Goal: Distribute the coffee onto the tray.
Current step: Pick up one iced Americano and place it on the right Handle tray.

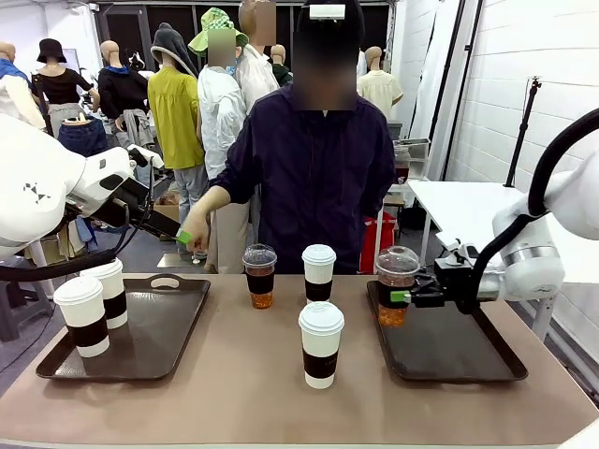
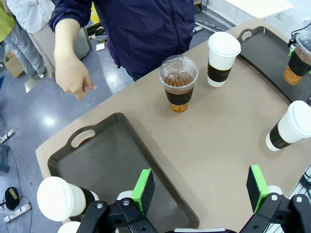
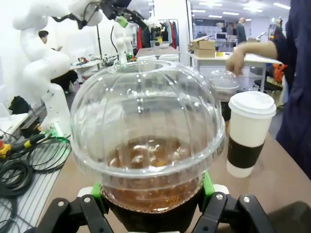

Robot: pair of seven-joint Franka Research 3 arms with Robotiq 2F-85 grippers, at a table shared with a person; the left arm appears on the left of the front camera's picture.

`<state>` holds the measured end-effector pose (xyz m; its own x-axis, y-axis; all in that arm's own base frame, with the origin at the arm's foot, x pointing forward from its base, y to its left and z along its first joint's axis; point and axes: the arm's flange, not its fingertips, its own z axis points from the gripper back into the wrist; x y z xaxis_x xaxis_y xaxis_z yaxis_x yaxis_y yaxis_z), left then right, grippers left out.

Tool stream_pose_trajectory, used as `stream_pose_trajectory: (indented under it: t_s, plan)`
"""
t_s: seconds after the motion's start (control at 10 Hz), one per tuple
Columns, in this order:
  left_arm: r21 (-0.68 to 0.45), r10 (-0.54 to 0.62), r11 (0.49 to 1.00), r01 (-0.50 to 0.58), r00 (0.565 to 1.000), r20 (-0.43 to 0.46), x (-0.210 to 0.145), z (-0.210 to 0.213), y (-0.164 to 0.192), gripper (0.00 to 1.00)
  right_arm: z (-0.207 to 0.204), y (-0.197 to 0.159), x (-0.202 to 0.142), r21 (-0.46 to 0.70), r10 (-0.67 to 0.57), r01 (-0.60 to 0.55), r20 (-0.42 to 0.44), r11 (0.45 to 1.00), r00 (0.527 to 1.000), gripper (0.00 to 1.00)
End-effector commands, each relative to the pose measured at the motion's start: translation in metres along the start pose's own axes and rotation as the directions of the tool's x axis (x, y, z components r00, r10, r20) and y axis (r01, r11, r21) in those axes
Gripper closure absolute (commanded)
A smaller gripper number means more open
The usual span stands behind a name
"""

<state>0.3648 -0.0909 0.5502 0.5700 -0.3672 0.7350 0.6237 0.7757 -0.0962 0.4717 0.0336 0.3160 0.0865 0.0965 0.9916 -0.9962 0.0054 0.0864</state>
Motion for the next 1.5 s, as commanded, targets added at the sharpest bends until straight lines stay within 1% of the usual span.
stream_pose_trajectory:
  t_s: [0.0, 0.2, 0.6, 0.9, 1.1, 1.4]
  plan:
    - [-0.006, 0.004, 1.0, -0.004, 1.0, -0.001, -0.001, 0.0, 0.001, 0.0, 0.012, 0.018, 0.001, 0.014, 0.027, -0.027, 0.01, 1.0, 1.0, 0.19]
    - [-0.006, 0.004, 1.0, -0.004, 1.0, -0.001, -0.001, 0.0, 0.001, 0.0, 0.023, 0.027, -0.014, 0.023, 0.058, -0.059, 0.021, 0.998, 0.998, 0.19]
    - [-0.006, 0.004, 1.0, -0.004, 1.0, -0.001, -0.001, 0.0, 0.001, 0.0, 0.035, 0.034, -0.048, 0.019, 0.056, -0.056, 0.002, 0.998, 0.998, 0.19]
    - [-0.006, 0.004, 1.0, -0.004, 1.0, -0.001, -0.001, 0.0, 0.001, 0.0, 0.038, 0.032, -0.071, 0.016, 0.059, -0.059, 0.006, 0.998, 0.998, 0.19]
    - [-0.006, 0.004, 1.0, -0.004, 1.0, -0.001, -0.001, 0.0, 0.001, 0.0, 0.035, 0.026, -0.08, 0.007, 0.058, -0.058, 0.005, 0.998, 0.998, 0.19]
    - [-0.006, 0.004, 1.0, -0.004, 1.0, -0.001, -0.001, 0.0, 0.001, 0.0, 0.035, 0.021, -0.085, -0.005, 0.03, -0.03, -0.017, 1.0, 0.999, 0.19]
